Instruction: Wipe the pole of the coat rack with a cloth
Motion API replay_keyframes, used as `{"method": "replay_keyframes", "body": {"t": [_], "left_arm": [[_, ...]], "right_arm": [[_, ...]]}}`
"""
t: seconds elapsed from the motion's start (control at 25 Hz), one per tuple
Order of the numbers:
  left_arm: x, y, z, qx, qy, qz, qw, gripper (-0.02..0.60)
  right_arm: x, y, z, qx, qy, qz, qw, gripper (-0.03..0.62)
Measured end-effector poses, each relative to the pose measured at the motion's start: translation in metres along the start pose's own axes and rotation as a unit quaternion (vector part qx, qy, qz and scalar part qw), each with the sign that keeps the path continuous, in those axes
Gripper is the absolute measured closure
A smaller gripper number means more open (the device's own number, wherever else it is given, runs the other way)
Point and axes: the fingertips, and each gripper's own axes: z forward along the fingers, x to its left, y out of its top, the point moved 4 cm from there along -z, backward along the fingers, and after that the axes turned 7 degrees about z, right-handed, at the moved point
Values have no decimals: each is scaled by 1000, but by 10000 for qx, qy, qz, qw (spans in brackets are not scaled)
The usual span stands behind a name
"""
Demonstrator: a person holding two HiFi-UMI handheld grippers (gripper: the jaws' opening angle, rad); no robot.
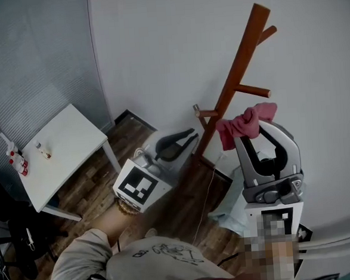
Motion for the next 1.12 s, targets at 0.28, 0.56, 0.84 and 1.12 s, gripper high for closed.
{"method": "replay_keyframes", "body": {"t": [0.28,0.56,0.84,1.12], "left_arm": [[26,3,6,-30,-94,65,9999,525],[39,7,13,-65,-103,131,9998,511],[46,5,21,-68,-150,53,9998,508],[45,-11,30,5,-228,-58,9997,502]], "right_arm": [[-65,47,33,-200,-358,-1201,9919,490],[-110,42,75,18,-645,-1730,9828,490],[-128,17,106,390,-621,-1778,9813,490],[-123,-22,105,742,-472,-1739,9808,490]]}}
